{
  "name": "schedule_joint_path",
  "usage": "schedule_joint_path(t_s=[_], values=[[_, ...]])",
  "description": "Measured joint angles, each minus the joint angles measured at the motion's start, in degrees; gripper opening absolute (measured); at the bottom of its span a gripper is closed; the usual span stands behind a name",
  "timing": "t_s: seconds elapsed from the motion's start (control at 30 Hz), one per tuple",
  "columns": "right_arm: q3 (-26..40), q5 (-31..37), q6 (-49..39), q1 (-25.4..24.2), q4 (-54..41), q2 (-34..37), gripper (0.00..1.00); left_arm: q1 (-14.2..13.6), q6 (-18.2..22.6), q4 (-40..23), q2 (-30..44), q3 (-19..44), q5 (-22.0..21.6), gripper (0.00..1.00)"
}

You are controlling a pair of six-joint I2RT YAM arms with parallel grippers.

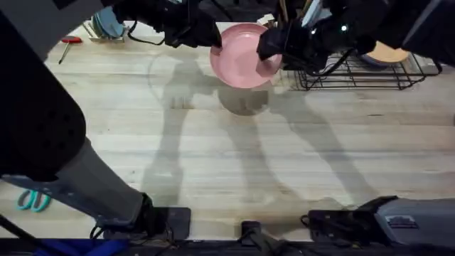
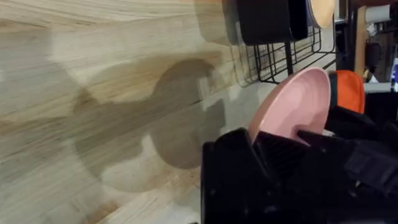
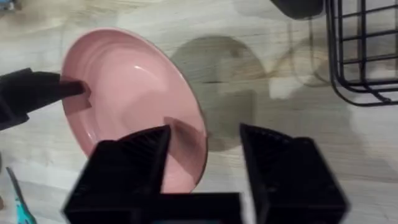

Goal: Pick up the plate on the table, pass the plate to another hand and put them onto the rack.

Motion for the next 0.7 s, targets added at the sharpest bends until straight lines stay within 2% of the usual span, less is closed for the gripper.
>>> schedule_joint_path(t_s=[0.1,0.23,0.27,0.5,0.57,0.7], values=[[0.0,0.0,0.4,0.0,0.1,0.1,0.452,0.0,0.0,0.0,0.0,0.0,0.0,0.041],[0.0,-0.1,0.6,0.0,0.2,0.1,0.090,0.0,0.0,0.1,0.0,0.0,-0.1,0.041],[0.0,-0.4,0.8,0.0,0.3,0.1,0.048,0.0,0.0,0.2,0.0,0.0,-0.3,0.041],[0.1,-1.0,0.8,0.0,0.5,0.1,0.031,0.3,-0.1,0.2,1.2,0.0,-0.5,0.069],[0.1,-1.0,0.8,0.0,0.5,0.1,0.031,0.3,-0.2,0.2,1.5,0.0,-0.3,0.163],[0.1,-1.0,0.7,0.0,0.5,0.1,0.030,0.2,-0.4,0.5,1.5,0.0,0.2,0.418]])
